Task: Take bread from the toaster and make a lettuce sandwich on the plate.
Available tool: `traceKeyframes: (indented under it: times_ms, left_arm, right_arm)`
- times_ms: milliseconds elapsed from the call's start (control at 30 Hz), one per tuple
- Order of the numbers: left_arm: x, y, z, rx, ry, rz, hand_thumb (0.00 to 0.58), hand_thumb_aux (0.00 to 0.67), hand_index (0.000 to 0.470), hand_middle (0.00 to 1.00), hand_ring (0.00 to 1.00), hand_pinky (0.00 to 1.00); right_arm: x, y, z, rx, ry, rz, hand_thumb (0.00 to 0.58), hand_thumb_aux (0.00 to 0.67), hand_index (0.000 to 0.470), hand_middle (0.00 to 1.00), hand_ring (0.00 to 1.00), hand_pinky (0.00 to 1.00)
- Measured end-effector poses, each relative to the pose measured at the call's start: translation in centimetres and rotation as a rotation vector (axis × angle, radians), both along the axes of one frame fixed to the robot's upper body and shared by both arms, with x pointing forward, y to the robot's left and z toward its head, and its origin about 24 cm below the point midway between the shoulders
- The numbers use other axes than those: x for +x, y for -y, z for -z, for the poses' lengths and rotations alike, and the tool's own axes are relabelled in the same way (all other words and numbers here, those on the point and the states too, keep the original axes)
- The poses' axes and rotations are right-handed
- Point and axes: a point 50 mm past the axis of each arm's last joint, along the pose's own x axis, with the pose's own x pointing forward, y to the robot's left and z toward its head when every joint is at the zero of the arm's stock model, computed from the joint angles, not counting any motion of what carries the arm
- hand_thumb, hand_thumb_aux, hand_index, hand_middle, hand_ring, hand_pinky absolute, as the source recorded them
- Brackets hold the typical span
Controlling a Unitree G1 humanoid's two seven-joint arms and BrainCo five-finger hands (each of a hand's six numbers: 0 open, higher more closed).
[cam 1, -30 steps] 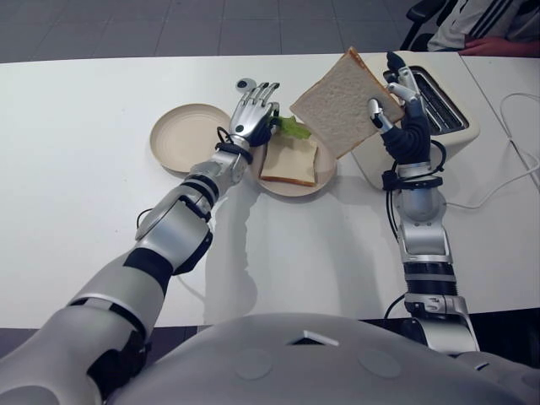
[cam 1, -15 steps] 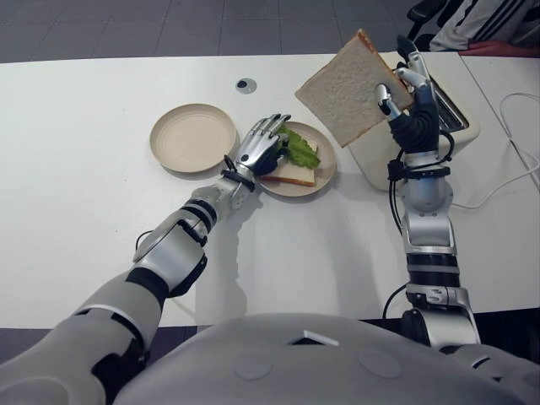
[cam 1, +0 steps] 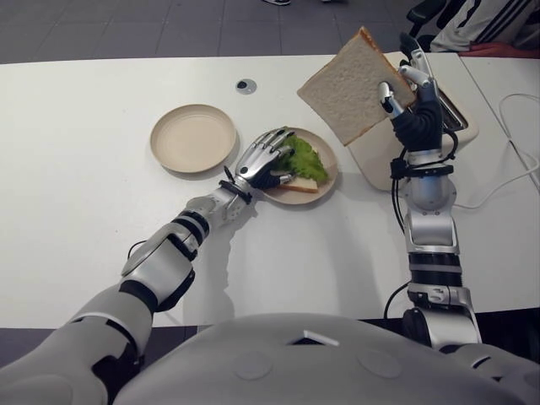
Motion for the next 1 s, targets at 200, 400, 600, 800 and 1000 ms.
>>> traceKeyframes:
  times_ms: [200, 400, 600, 800, 1000]
  left_arm:
    - [-0.9, -1.6, -0.4, -0.034, 0.044, -0.018, 0.0, 0.0, 0.0, 0.0, 0.0, 0.0]
    - [-1.9, -1.6, -2.0, -0.121, 0.102, -0.021, 0.0, 0.0, 0.0, 0.0, 0.0, 0.0]
    - [-2.4, -5.2, -4.1, -0.26, 0.183, -0.21, 0.0, 0.0, 0.0, 0.0, 0.0, 0.0]
    - [-1.9, -8.9, -5.4, -0.359, 0.255, -0.391, 0.0, 0.0, 0.0, 0.0, 0.0, 0.0]
    - [-3.4, -6.7, -6.3, -0.347, 0.327, -0.162, 0.0, 0.0, 0.0, 0.0, 0.0, 0.0]
  right_arm:
    - [2.9, -0.1, 0.0, -0.092, -0.117, -0.051, 0.58, 0.67, 0.47, 0.0, 0.0, 0.0]
    - [8.1, 0.6, -0.5, -0.167, -0.364, -0.242, 0.58, 0.67, 0.47, 0.08, 0.08, 0.08]
    - [8.3, 0.2, 3.5, -0.125, -0.682, -0.509, 0.58, 0.67, 0.47, 0.26, 0.26, 0.26]
    - [8.2, -1.6, 6.0, -0.117, -0.831, -0.627, 0.58, 0.67, 0.47, 0.27, 0.27, 0.27]
    - [9.0, -2.7, 6.8, -0.151, -0.81, -0.506, 0.58, 0.67, 0.47, 0.24, 0.24, 0.24]
